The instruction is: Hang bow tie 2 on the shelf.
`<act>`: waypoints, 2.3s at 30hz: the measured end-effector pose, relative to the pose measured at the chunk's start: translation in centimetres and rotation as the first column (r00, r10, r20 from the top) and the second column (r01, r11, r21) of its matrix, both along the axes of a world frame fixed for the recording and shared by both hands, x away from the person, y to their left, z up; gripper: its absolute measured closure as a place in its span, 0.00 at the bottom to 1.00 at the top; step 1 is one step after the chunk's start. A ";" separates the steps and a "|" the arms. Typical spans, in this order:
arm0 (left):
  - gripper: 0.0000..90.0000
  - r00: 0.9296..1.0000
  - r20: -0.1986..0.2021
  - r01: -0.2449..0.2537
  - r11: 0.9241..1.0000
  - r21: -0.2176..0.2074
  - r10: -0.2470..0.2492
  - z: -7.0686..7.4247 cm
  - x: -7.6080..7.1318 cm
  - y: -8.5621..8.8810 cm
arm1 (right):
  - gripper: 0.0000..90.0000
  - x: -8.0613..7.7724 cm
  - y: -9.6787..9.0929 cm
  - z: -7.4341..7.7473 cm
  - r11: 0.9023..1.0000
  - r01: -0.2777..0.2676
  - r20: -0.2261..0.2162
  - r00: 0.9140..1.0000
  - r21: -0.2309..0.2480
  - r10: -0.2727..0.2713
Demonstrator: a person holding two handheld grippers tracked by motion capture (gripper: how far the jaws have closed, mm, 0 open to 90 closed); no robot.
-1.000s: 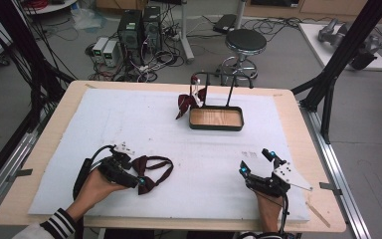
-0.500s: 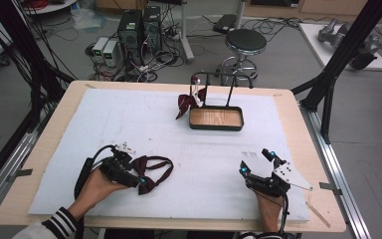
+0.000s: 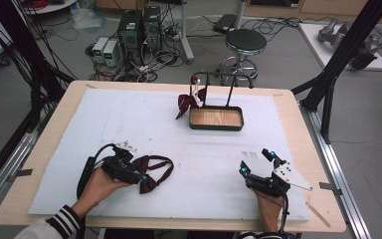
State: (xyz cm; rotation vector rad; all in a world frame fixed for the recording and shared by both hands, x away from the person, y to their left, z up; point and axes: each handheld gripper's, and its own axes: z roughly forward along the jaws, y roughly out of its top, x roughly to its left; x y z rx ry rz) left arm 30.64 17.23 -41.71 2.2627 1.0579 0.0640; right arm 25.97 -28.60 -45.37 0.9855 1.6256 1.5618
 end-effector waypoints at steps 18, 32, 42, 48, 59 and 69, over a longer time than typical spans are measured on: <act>0.88 0.999 0.012 0.039 0.999 -0.011 -0.039 0.3 -0.1 0.0 | 0.10 0.0 0.0 0.0 1.000 0.000 -0.005 1.000 0.000 0.000; 0.99 0.998 0.052 0.039 0.999 -0.009 -0.038 0.9 -0.1 0.2 | 0.10 0.0 0.0 0.0 1.000 0.000 -0.002 1.000 0.000 0.000; 0.58 0.998 0.063 0.005 0.999 -0.036 -0.003 1.4 -0.1 0.4 | 0.10 0.0 0.0 0.0 1.000 0.000 -0.001 1.000 0.000 0.000; 0.27 0.998 0.049 -0.042 0.999 -0.028 0.043 1.5 0.0 0.4 | 0.10 0.0 0.0 0.0 1.000 0.000 -0.001 1.000 -0.002 0.000; 0.24 0.998 0.023 -0.061 0.998 0.009 0.061 0.7 0.3 0.1 | 0.10 0.0 0.0 0.0 1.000 0.001 -0.004 1.000 0.001 -0.001; 0.29 0.996 0.022 -0.087 0.996 0.019 0.087 0.3 0.7 -0.6 | 0.10 0.0 0.0 0.0 1.000 -0.001 -0.006 1.000 0.003 0.001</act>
